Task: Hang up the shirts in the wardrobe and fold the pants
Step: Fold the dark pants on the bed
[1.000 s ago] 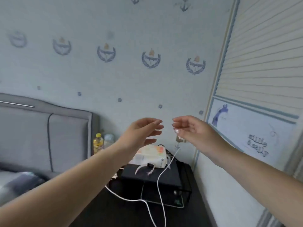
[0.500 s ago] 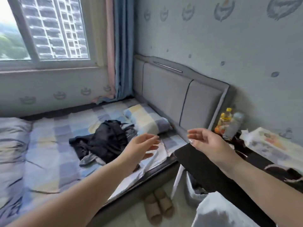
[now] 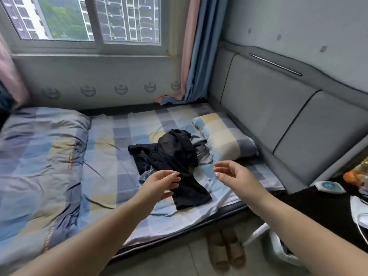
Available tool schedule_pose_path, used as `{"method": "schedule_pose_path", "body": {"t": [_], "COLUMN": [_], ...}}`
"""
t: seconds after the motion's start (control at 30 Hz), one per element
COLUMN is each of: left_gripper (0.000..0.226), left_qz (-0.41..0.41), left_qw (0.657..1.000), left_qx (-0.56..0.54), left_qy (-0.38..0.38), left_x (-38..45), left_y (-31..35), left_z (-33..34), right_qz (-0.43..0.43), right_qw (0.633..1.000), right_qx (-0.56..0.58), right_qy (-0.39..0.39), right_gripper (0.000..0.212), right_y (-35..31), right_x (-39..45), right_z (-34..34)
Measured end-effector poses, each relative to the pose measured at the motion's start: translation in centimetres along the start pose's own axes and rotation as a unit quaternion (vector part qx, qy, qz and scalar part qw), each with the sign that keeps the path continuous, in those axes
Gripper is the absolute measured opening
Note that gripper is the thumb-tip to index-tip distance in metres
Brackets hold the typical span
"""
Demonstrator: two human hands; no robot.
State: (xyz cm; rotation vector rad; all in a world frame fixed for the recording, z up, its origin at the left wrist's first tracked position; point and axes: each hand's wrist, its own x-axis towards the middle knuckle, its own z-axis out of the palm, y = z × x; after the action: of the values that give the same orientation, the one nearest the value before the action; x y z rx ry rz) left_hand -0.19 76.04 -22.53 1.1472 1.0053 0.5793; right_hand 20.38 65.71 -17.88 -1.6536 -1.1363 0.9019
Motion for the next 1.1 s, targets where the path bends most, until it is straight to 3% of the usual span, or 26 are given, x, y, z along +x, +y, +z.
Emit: {"method": "schedule_pose_path", "body": {"t": [0.27,0.6,0.87,1.1], "left_gripper": [0.016,0.014,0.015,0.013], "left_qz": [-0.068,-0.134,-0.183,-0.194], "left_qw": [0.997,0.99,0.98,0.971], "left_qx": [-0.018,-0.022,0.029,0.128], "left_qy": [0.016,0.034,0.07,0.055], "left_x": [9.2,20.6,37.3,53.2], "left_y": [-0.9,-1.8,-4.2,-10.2], "left_z": [-6.8,-6.5,-1.1,2.1], "right_qz": [0.082,0.147,0.228,0.307], "right_qw": [0.996,0.988,0.965,0.947], "right_qx": [0.021,0.042,0.102,0.087], "right_qy": [-0.006,0.012,0.073,0.034], "right_gripper": [0.017,0.014,0.013,0.015], "right_y": [3.5,9.9,22.2,35.4], "right_x": [9.5,21.3,36.5,47.4], "right_z": [5.3,3.5,-0.9,-0.6]}}
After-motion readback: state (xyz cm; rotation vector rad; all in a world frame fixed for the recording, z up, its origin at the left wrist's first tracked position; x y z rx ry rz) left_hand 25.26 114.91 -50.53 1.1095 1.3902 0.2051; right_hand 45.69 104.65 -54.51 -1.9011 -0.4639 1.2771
